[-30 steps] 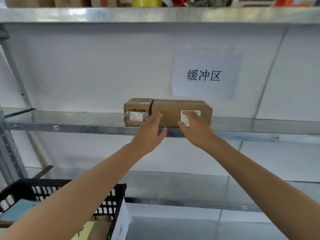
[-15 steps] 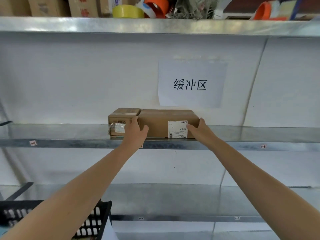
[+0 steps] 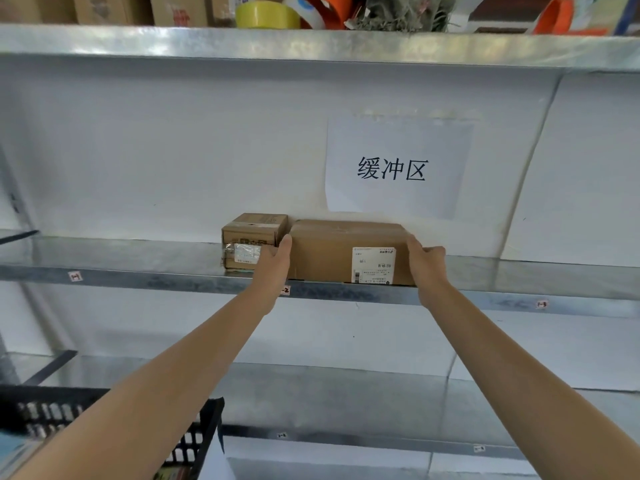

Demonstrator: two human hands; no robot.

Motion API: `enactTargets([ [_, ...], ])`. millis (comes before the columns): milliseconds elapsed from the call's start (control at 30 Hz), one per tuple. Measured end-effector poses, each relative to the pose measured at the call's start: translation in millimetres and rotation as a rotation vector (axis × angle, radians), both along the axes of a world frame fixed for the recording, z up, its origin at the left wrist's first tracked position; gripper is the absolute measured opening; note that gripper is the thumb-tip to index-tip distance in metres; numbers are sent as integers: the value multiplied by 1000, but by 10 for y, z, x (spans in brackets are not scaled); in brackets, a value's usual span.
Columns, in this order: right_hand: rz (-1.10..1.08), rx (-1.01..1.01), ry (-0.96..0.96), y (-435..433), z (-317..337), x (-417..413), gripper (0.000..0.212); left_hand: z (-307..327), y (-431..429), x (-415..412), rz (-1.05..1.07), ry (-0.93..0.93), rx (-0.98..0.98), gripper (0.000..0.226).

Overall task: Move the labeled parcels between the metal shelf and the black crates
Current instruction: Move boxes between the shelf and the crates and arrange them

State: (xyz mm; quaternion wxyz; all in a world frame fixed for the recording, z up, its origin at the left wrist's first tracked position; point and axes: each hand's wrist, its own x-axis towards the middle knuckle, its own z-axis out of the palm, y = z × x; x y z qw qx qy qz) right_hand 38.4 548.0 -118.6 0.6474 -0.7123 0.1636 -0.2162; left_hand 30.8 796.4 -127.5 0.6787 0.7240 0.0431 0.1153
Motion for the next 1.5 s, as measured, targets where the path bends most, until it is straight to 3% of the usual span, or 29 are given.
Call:
enactTargets([
  [267,-21,-125,-86,-7,-94,-358,37,-41,-30,-228,49,-1,-124,49],
  [400,0,-34,-209,-46,-27,-620,26,83,-51,-474,26,-160,-201,22],
  [567,73,13,-306,-78,28,-958,35,77,-66,-789,31,-362,-132,27],
  [700,126,-47,-188,-90,-156,-1193,53,-83,98,-1008,2,-354,-84,23],
  [767,165,-130,-159,-93,-250,-1268,53,-143,204,-1103,-22,-361,-48,19],
  [867,211,-162,-191,-56,-254,-1325,39,-150,335,-1195,-55,-401,-2,32],
  [1100,287,-121,-242,152,-247,-1326,45,-121,559,-1382,-24,-487,39,54],
  [1267,227,-174,-223,345,-273,-1309,38,-259,791,-1464,133,-429,-11,48],
  [1367,290,-115,-253,437,-271,-1323,46,-330,895,-1580,111,-422,-120,37],
  [1500,424,31,-272,562,-317,-1338,38,-447,1051,-1695,138,-362,-160,24],
])
